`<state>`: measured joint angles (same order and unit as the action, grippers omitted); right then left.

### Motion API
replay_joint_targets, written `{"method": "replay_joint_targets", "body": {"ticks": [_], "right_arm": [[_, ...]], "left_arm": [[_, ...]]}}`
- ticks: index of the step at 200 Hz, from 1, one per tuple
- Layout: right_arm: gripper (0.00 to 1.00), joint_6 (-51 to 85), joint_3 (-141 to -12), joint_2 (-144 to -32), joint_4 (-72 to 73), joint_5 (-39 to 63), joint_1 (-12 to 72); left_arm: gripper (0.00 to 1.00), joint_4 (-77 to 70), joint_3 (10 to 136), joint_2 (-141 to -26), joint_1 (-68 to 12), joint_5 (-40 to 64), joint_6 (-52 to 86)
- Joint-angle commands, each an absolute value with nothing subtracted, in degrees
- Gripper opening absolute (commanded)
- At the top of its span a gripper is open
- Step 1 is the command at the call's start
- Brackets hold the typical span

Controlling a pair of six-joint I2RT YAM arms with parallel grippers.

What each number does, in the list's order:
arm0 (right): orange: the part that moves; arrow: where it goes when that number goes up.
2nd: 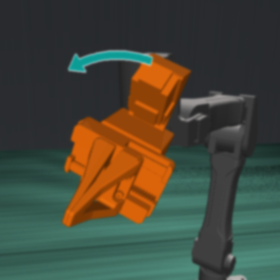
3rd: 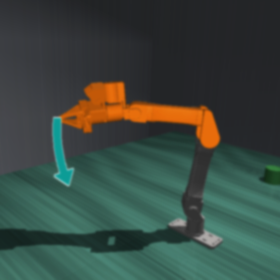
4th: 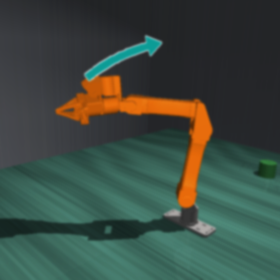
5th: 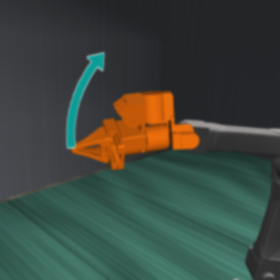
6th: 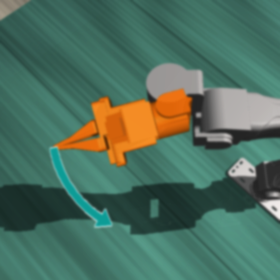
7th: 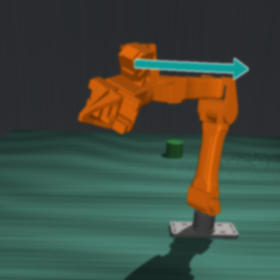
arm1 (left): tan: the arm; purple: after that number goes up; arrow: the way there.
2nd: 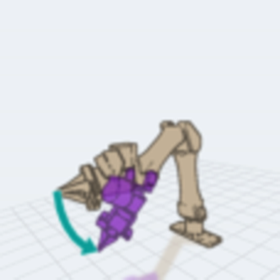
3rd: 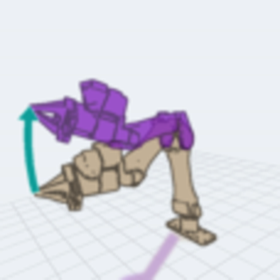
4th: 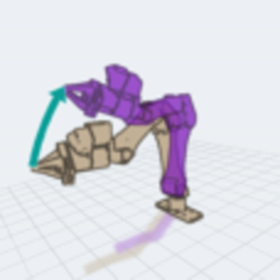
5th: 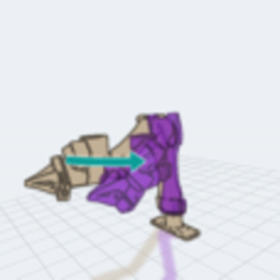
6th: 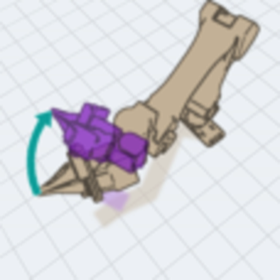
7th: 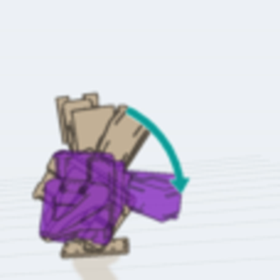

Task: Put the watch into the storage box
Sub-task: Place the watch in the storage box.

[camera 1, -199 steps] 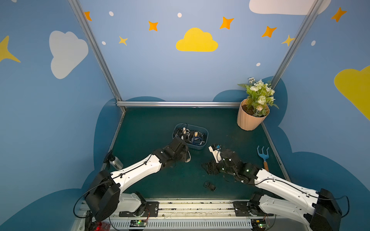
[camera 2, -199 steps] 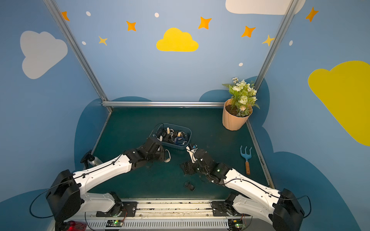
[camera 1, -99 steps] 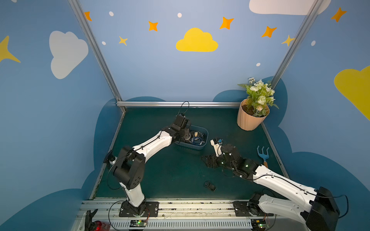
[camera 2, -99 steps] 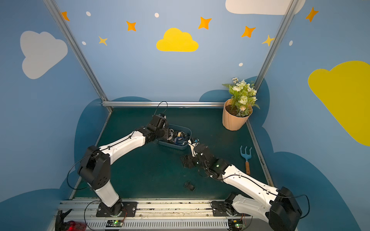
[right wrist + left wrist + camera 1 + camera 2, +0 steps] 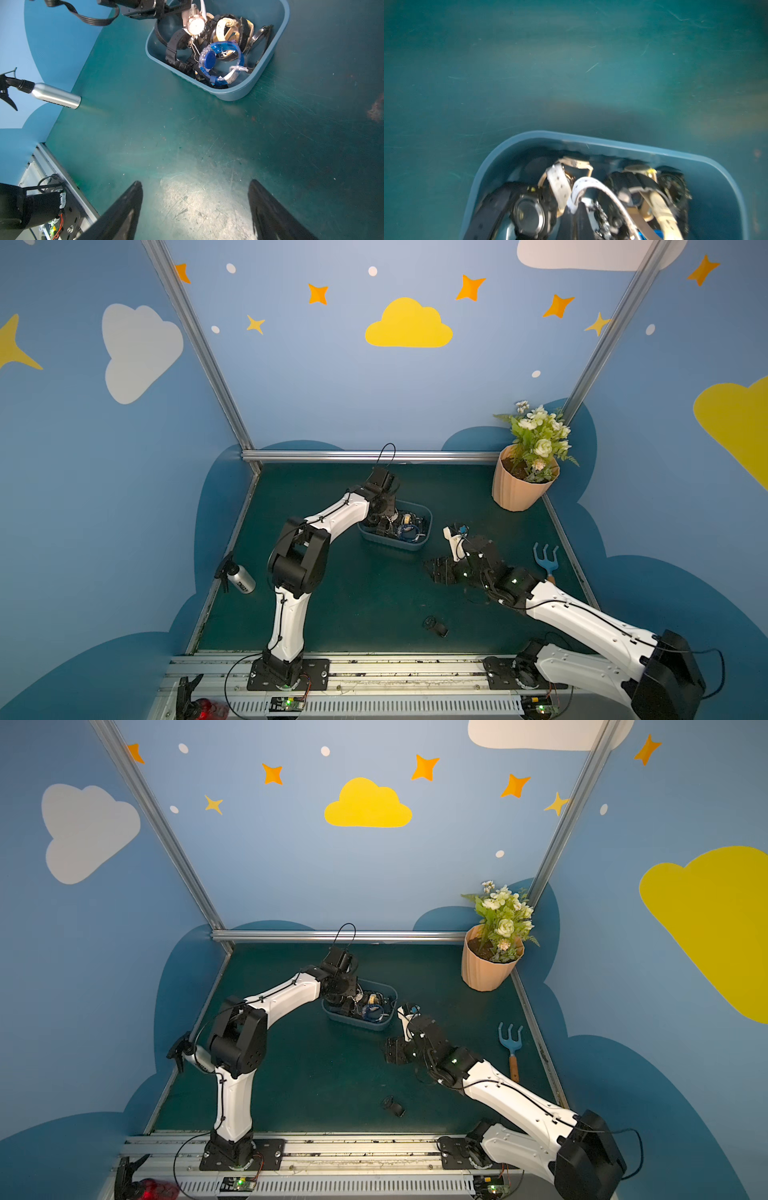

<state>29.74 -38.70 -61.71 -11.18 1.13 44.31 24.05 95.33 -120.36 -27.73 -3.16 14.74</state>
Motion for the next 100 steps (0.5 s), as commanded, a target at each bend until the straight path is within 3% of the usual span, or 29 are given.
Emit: {"method": "replay_joint_targets", "body": {"ticks": [1,14,28,47,67,100], "right_arm": [[0.81,30.7,-40.1,-62.3,-12.6,1.4,43.9],[0.81,30.6,-40.4,-62.4,-13.0,1.6,43.9],[0.81,30.3,-40.6,-62.5,-13.3,1.4,43.8],[0.81,30.6,-40.6,-62.3,-13.8,1.1,43.6],[0.81,31.2,-40.9,-62.2,-14.4,1.0,43.4],[0.81,30.8,-41.7,-62.8,-16.9,0.0,43.2]], "left_arm": [[0.09,28.5,97.8,-122.0,-27.5,-2.7,14.1],[0.18,28.7,97.9,-121.9,-27.6,-2.3,14.3],[0.38,28.7,97.8,-121.2,-27.4,-1.9,14.6],[0.56,28.2,96.9,-119.0,-27.4,-0.9,15.1],[0.68,27.2,95.3,-115.5,-27.3,0.0,15.7],[1.0,23.2,90.0,-106.7,-27.3,2.4,18.2]]}}
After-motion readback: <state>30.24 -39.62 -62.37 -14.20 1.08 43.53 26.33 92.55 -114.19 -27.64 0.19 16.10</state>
